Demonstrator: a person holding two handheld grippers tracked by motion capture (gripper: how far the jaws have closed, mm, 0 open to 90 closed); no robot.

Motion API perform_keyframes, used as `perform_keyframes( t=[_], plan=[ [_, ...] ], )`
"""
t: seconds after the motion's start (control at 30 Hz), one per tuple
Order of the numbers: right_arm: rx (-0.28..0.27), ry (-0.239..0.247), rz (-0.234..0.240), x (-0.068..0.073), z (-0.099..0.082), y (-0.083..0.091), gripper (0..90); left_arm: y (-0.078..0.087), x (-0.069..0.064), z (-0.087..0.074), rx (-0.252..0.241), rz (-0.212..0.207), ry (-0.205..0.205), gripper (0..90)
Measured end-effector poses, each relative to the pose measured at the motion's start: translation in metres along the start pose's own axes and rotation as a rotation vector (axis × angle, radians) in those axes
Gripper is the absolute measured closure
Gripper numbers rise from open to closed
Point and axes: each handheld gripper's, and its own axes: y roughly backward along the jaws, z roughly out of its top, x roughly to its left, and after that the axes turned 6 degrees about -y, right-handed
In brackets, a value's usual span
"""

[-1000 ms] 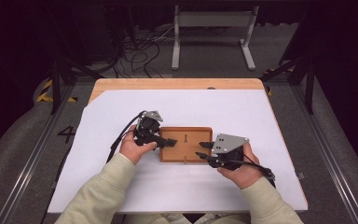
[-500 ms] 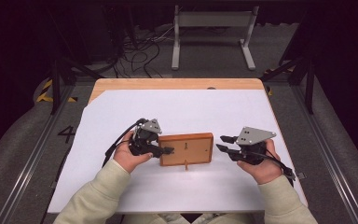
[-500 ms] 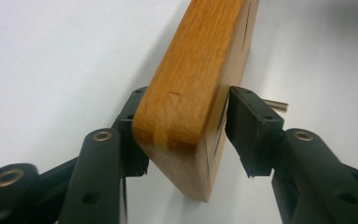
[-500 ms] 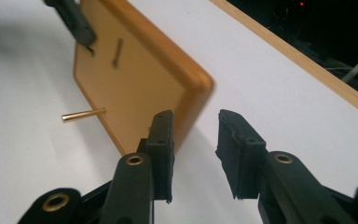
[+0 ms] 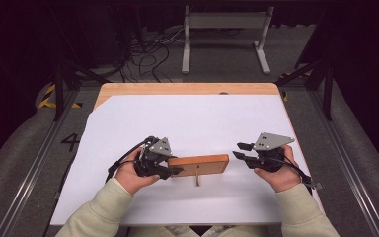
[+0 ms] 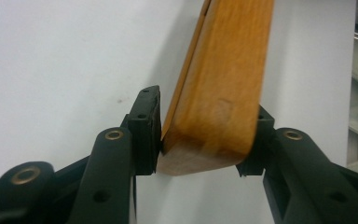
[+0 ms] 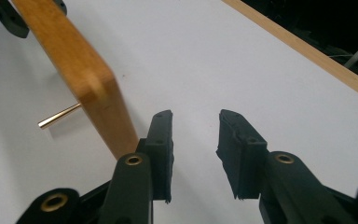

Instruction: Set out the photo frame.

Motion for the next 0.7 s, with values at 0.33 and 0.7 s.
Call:
perform_keyframes(
  t=[0.33, 0.7],
  plan=[
    [0.007, -0.005, 0.003, -0.001, -0.001, -0.002, 64.4, -0.003, -0.009, -0.007, 0.030, -0.057, -0.016, 45.4],
    [0.011, -0.031, 0.010, 0.000, -0.003, -0.003, 62.3, 0.006, -0.009, -0.018, 0.025, -0.059, 0.025, 32.2]
  ],
)
